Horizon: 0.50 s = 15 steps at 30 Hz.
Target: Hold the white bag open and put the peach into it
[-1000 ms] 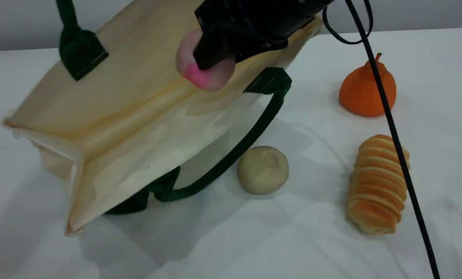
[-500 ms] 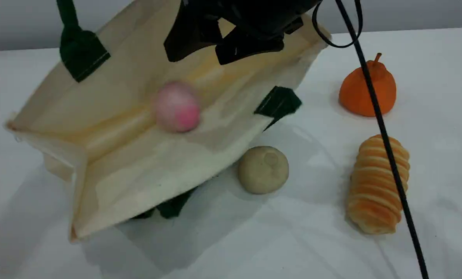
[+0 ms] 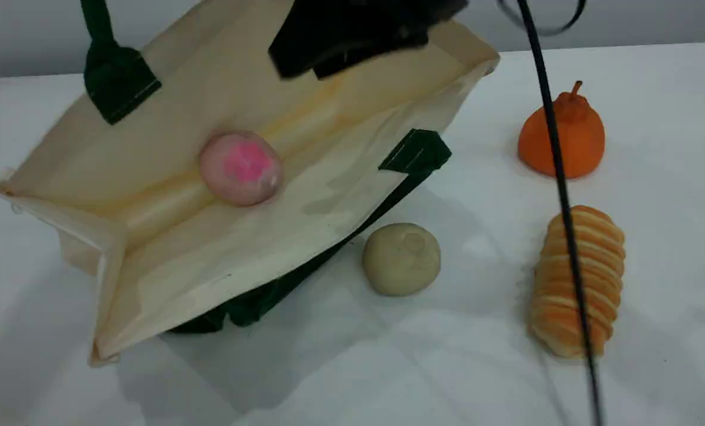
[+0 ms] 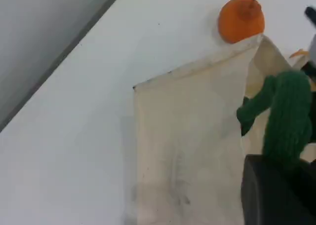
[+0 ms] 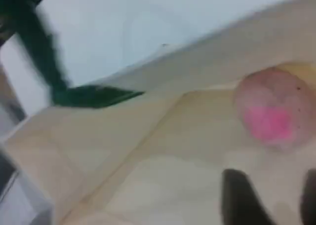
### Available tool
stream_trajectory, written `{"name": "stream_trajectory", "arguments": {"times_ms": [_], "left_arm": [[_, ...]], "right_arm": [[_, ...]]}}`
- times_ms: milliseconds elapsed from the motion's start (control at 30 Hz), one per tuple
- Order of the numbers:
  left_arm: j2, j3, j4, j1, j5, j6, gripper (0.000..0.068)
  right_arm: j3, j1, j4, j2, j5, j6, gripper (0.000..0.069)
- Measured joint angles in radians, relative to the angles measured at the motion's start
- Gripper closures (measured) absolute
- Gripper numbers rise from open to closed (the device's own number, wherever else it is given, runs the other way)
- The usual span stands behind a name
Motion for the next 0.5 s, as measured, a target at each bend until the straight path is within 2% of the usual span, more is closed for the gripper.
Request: {"name": "stream_trajectory", "arguments": {"times_ms": [100, 167, 400, 500], "left_arm": [[0.0, 0.0, 0.001, 0.0, 0.0, 0.0, 0.0588], [0.0, 0.0, 0.001, 0.0, 0.0, 0.0, 0.0588], [0.0, 0.0, 0.0, 0.0, 0.0, 0.002, 0.0588], [0.0, 0.0, -0.002, 0.0, 0.0, 0.002, 0.0588]], "right_arm": [[0.0, -0.027, -0.056, -0.071, 0.004, 0.024, 0.0616], [0.0, -0.051, -0.09, -0.116, -0.003, 0.037, 0.067], [0.0, -0.188, -0.204, -0.254, -0.12, 0.15, 0.0682], [0.0, -0.246, -0.227, -0.271, -0.12, 0.188, 0.0682]]}}
